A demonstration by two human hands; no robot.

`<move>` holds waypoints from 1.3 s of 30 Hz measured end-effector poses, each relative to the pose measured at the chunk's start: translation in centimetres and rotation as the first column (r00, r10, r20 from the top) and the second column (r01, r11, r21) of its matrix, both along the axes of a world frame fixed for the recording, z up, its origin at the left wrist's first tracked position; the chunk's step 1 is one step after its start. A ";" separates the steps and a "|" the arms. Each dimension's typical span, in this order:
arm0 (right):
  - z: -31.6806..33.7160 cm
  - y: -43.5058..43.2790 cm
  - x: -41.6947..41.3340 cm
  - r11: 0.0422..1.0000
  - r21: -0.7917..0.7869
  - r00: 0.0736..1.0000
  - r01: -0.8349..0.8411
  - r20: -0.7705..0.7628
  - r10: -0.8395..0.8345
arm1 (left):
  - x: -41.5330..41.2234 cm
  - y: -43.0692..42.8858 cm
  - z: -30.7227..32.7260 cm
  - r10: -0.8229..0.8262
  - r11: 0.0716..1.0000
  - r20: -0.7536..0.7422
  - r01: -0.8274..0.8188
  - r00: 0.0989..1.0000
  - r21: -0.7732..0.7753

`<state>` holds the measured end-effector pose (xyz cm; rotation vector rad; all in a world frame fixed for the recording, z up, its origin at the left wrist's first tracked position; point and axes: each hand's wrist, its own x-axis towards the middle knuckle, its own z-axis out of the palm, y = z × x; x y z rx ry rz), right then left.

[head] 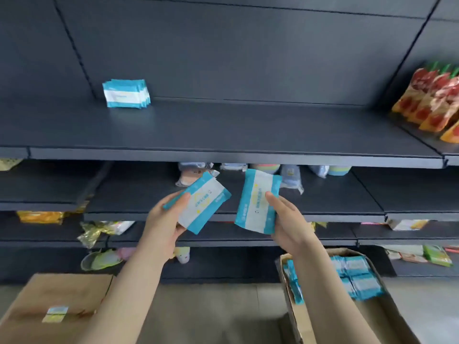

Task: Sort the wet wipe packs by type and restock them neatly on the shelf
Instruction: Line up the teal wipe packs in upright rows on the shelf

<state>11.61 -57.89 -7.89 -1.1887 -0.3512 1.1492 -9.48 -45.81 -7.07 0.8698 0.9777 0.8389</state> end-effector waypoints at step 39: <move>5.1 53.9 -11.0 0.991 0.087 0.933 0.107 0.337 -0.130 | -11.3 45.7 5.3 0.170 0.974 -0.093 -0.153 0.981 0.170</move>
